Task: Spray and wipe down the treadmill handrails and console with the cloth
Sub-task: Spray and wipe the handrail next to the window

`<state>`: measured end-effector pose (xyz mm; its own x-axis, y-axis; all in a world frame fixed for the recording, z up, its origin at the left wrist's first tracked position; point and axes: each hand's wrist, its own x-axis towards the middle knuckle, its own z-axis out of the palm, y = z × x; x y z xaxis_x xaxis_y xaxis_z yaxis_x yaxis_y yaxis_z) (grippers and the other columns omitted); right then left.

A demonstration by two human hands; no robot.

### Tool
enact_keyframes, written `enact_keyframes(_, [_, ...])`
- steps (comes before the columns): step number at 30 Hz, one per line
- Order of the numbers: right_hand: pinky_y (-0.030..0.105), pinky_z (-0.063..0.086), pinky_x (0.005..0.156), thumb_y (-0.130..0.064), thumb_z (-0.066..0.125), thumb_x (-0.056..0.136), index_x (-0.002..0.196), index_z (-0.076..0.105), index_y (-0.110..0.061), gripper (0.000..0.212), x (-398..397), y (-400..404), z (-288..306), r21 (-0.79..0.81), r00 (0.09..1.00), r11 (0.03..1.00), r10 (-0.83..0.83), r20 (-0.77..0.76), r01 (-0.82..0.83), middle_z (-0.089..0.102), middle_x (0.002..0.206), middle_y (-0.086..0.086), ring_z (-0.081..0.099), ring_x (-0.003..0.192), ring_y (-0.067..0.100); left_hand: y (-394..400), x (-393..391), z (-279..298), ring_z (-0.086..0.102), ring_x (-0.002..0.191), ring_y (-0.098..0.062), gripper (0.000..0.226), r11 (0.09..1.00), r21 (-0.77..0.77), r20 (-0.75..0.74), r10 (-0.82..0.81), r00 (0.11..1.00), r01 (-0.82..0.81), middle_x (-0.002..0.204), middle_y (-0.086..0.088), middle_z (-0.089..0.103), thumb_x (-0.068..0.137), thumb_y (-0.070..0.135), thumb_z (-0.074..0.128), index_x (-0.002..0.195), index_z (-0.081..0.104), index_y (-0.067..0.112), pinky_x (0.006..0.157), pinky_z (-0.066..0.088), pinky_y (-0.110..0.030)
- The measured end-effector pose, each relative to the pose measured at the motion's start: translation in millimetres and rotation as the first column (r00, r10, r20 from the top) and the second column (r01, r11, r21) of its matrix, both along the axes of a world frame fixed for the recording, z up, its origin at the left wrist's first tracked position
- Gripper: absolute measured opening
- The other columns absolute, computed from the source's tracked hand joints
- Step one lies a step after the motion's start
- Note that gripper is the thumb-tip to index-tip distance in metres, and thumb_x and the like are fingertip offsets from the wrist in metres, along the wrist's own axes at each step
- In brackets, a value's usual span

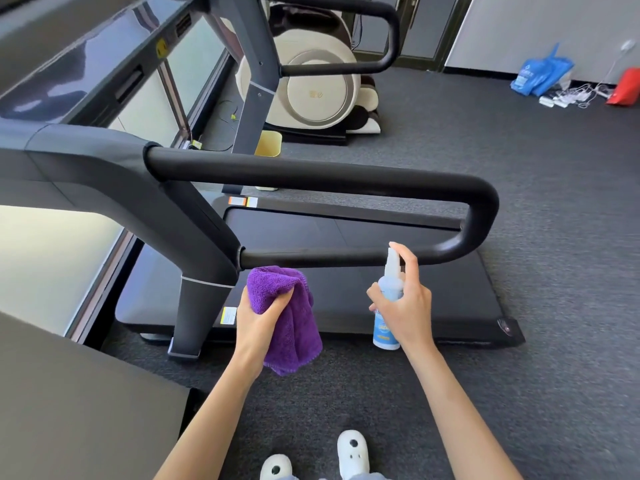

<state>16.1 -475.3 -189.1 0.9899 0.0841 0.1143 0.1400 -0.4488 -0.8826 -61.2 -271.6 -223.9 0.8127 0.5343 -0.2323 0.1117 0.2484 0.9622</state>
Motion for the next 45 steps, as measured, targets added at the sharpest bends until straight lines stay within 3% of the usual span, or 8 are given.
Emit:
enact_keyframes(3, [0.037,0.056,0.075,-0.018,0.061,0.078,0.125,0.039,-0.050,0.060,3,-1,-1,-0.010,1.000,1.000,0.022,0.019,-0.022,0.067,0.092,0.004,0.067,0.069,0.027,-5,3,0,0.067,0.093,-0.004,0.033,1.000,-0.004,-0.003,0.006,1.000,-0.007,0.106,0.007,0.069,0.080,0.028,0.076,0.110,0.063,0.025,0.078,0.051,-0.022])
enact_keyframes(7, [0.027,0.055,0.052,-0.012,0.071,0.086,0.126,0.036,-0.049,0.065,8,6,-2,-0.040,0.996,0.995,0.086,-0.010,-0.087,0.062,0.088,0.004,0.062,0.048,0.021,-9,5,1,0.066,0.086,0.003,0.031,1.000,0.000,0.002,0.025,1.000,-0.025,0.099,0.013,0.070,0.077,0.028,0.077,0.105,0.064,0.029,0.067,0.051,-0.011])
enact_keyframes(12, [0.054,0.056,0.068,0.002,0.058,0.083,0.126,0.034,-0.044,0.068,11,18,-7,-0.190,0.996,0.978,0.088,0.012,-0.084,0.063,0.106,0.003,0.061,0.074,0.034,-9,8,0,0.066,0.089,0.000,0.023,0.999,0.012,-0.008,0.031,0.999,-0.031,0.101,0.009,0.070,0.083,0.021,0.075,0.103,0.065,0.028,0.077,0.050,-0.021])
enact_keyframes(17, [0.035,0.042,0.067,0.004,0.060,0.078,0.134,0.045,-0.025,0.065,14,20,-16,-0.232,0.995,0.972,0.004,0.099,0.019,0.064,0.097,0.003,0.054,0.072,0.029,-7,9,-1,0.066,0.096,-0.007,0.025,0.999,0.001,-0.020,0.038,0.999,-0.038,0.107,0.003,0.069,0.083,0.023,0.074,0.106,0.064,0.026,0.084,0.052,-0.028])
enact_keyframes(26, [0.033,0.038,0.066,0.000,0.062,0.085,0.136,0.038,-0.033,0.065,14,-12,-14,-0.278,0.981,0.951,-0.086,0.177,0.133,0.062,0.086,0.001,0.050,0.070,0.024,-15,13,-1,0.066,0.097,-0.008,0.041,1.000,-0.013,-0.054,0.024,0.998,-0.025,0.109,0.003,0.069,0.079,0.029,0.076,0.116,0.062,0.020,0.079,0.050,-0.024])
enact_keyframes(35, [0.035,0.040,0.059,0.003,0.059,0.084,0.130,0.038,-0.035,0.063,18,-55,-10,-0.260,0.974,0.942,-0.179,0.138,0.210,0.054,0.068,-0.004,0.052,0.059,0.024,-40,21,1,0.066,0.093,-0.003,0.031,1.000,-0.001,-0.049,-0.029,0.998,0.029,0.105,0.008,0.069,0.080,0.027,0.076,0.108,0.062,0.029,0.078,0.050,-0.022])
enact_keyframes(39, [0.032,0.030,0.060,0.007,0.060,0.078,0.127,0.042,-0.032,0.065,20,-56,-10,-0.234,0.960,0.938,-0.217,0.179,0.256,0.055,0.070,-0.002,0.046,0.062,0.027,-47,21,3,0.066,0.089,0.001,0.031,0.999,0.022,-0.049,-0.040,0.998,0.042,0.105,0.007,0.069,0.081,0.026,0.075,0.109,0.062,0.026,0.077,0.050,-0.021])
enact_keyframes(45, [0.034,0.038,0.067,0.003,0.059,0.085,0.133,0.036,-0.037,0.067,18,-53,-10,-0.241,0.964,0.946,-0.168,0.208,0.217,0.057,0.082,-0.001,0.050,0.071,0.026,-42,15,4,0.065,0.097,-0.007,0.030,0.997,0.056,-0.021,-0.047,0.999,0.048,0.108,0.006,0.067,0.081,0.023,0.074,0.106,0.060,0.029,0.083,0.052,-0.027])
